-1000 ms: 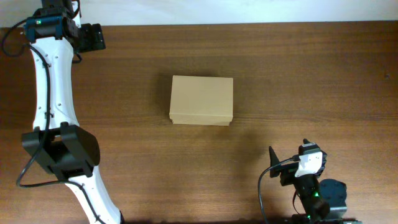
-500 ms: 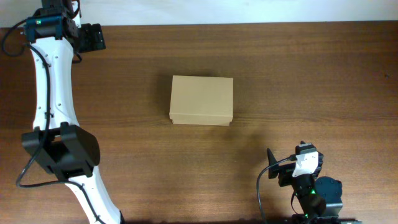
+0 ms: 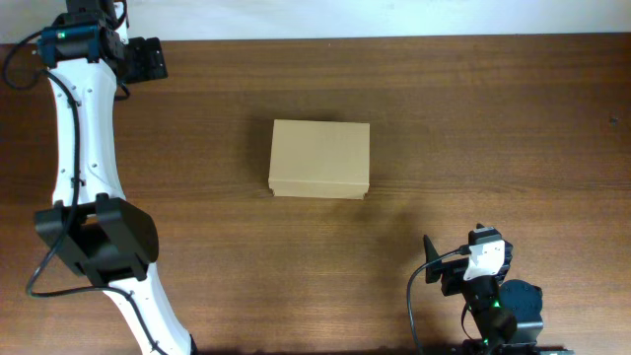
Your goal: Pack container
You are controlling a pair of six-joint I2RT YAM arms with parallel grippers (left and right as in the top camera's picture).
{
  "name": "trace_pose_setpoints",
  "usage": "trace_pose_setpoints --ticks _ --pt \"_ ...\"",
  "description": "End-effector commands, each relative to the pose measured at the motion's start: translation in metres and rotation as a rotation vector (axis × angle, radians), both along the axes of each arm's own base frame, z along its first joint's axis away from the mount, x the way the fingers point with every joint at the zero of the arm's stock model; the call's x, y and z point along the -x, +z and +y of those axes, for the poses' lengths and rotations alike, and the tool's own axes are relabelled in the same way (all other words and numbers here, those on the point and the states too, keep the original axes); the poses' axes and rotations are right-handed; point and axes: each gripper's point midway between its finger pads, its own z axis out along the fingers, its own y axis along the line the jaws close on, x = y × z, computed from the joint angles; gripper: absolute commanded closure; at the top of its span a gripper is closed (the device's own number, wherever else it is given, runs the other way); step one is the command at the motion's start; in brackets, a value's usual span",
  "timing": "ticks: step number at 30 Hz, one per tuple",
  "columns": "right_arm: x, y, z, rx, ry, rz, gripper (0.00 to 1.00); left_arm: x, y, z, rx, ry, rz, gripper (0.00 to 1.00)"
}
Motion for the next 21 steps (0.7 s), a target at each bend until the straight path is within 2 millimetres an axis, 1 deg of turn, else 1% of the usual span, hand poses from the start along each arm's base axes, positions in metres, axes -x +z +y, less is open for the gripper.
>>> trace_pose_setpoints --ticks 1,3,5,9,11,13,15,17,18,19,21 --pt "-0.001 -0.001 -0.005 0.002 -0.025 -0.006 0.01 0.0 -0.001 0.004 -0.015 -0.001 0.004 0.0" --pt "-0.001 -0.001 -0.005 0.002 -0.025 -0.006 0.01 0.001 0.006 0.002 -0.017 -0.004 -0.008 0.0" --pt "-0.001 -0.001 -0.005 0.002 -0.025 -0.006 0.01 0.006 0.02 -0.004 -0.019 -0.013 -0.027 0.0" --pt "-0.001 -0.001 -0.005 0.002 -0.025 -0.006 0.01 0.023 0.061 -0.021 -0.029 -0.041 -0.099 0.0" --pt "-0.001 -0.001 -0.005 0.002 -0.025 -0.006 0.01 0.038 0.076 -0.031 -0.031 -0.058 -0.122 0.0" --pt "-0.001 -0.001 -0.005 0.002 -0.025 -0.006 0.01 0.06 0.086 -0.041 -0.031 -0.075 -0.128 0.0" --pt "-0.001 -0.001 -0.005 0.002 -0.025 -0.006 0.01 0.085 0.089 -0.052 -0.028 -0.094 -0.122 0.0" --pt "-0.001 -0.001 -0.005 0.002 -0.025 -0.006 0.01 0.112 0.087 -0.061 -0.027 -0.113 -0.112 0.0" --pt "-0.001 -0.001 -0.005 0.002 -0.025 -0.006 0.01 0.124 0.087 -0.062 -0.046 -0.11 -0.125 0.0" --pt "-0.001 -0.001 -0.005 0.002 -0.025 -0.006 0.01 0.129 0.091 -0.061 -0.067 -0.102 -0.161 0.01" --pt "-0.001 -0.001 -0.005 0.002 -0.025 -0.006 0.01 0.133 0.103 -0.073 -0.062 -0.132 -0.297 0.01"
